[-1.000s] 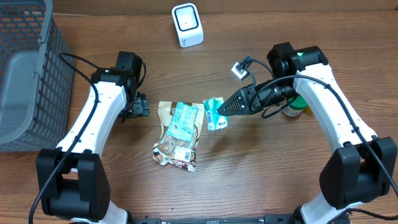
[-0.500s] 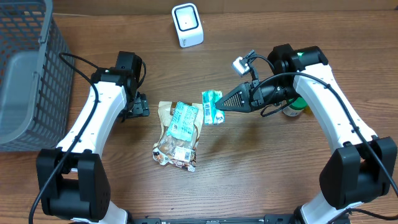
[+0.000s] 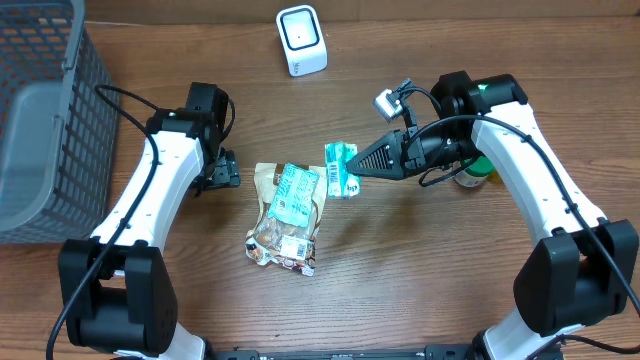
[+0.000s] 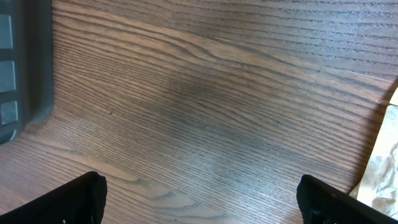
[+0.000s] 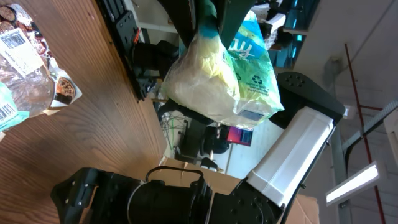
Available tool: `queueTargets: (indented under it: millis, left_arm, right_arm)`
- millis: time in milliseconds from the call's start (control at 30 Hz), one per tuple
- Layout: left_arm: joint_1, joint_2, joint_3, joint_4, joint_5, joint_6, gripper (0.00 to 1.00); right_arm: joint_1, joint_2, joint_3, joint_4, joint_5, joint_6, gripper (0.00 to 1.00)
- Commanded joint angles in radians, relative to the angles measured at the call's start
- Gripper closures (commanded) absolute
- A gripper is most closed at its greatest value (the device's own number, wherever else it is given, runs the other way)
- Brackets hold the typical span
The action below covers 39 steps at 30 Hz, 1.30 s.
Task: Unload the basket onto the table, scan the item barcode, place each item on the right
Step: 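Lift the teal packet with the right gripper and rotate it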
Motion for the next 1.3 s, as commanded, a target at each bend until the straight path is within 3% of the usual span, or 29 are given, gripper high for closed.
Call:
queueTargets:
  millis: [0, 1267]
  left_arm:
    - [0.002, -0.019, 0.018, 0.001, -0.013, -0.013, 0.00]
    - [0.002, -0.019, 0.018, 0.001, -0.013, -0.013, 0.00]
  right_arm:
    - [0.002, -0.011, 0.014, 0.001, -0.050, -0.015, 0.96]
    - [0.002, -0.011, 0.014, -0.010, -0.048, 0.014, 0.96]
